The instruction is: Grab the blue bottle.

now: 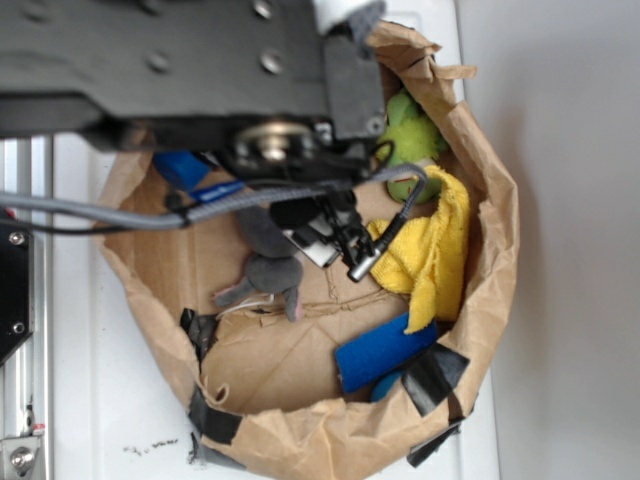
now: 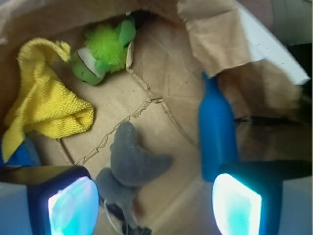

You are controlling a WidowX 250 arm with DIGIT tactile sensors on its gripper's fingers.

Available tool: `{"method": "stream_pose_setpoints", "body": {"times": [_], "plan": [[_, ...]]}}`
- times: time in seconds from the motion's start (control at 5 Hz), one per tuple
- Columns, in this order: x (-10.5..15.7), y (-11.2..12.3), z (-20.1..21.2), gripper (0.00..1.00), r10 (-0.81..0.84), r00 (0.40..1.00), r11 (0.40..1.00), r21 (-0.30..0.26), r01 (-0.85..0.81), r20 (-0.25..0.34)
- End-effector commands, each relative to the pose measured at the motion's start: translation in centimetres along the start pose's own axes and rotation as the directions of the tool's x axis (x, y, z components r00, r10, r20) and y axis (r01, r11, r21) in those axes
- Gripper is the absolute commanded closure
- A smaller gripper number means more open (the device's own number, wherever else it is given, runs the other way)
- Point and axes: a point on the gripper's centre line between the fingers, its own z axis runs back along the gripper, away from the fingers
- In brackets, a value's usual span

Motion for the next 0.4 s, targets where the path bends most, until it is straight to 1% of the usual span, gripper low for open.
{"method": "stream_pose_setpoints", "body": {"times": [0.0,0.2], "plan": [[1.0,-0.9,-1.7,0.0,0.01,1.0,0.998,-0.058,-0.01,0.008],[2.0,-1.6,-4.2,0.0,0.021,1.0,1.0,-0.002,-0.021,0.009]]}}
